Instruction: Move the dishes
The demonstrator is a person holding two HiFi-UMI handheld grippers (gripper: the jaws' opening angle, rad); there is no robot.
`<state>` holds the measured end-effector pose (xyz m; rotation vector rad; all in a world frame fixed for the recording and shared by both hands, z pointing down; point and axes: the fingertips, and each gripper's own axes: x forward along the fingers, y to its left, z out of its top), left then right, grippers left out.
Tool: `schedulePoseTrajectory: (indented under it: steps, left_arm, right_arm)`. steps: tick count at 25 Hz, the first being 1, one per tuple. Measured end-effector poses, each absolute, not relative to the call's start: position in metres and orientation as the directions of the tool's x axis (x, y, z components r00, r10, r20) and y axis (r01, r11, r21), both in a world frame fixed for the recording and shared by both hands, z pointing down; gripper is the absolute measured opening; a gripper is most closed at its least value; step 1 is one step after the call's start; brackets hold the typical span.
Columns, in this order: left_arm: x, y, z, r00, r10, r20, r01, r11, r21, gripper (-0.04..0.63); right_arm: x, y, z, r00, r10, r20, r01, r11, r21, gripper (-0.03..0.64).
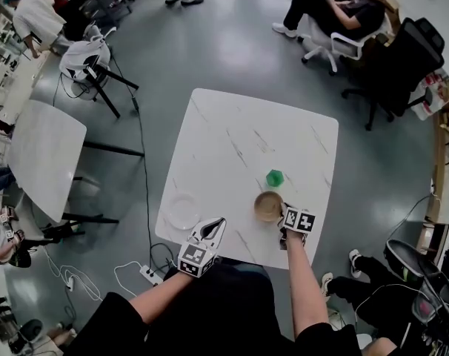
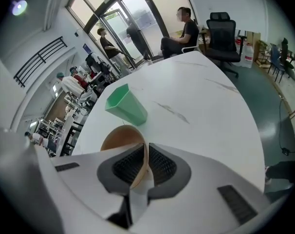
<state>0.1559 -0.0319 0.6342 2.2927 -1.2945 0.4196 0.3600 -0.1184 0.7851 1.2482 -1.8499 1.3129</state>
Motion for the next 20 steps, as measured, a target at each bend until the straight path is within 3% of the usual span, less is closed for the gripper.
schedulePoseTrajectory:
  steps: [9,20]
  left_arm:
    - [0.141,-0.031,0.631,0.526,-0.717,0.457,-0.850,-0.463,0.252,0.017]
    - [0.059,-0.039,0.626,0.519,-0.748,0.414,-0.852,-0.415,0.319,0.017]
  right_arm:
    - [0.360,-0.124,0.725,-0.385,-0.511,0.768,-0.910,0.070,-0.409,0.031]
    - [0.243,-0.078,0.670,-0.446,-0.576,0.685,-0.889,0.196,-0.414,0.025]
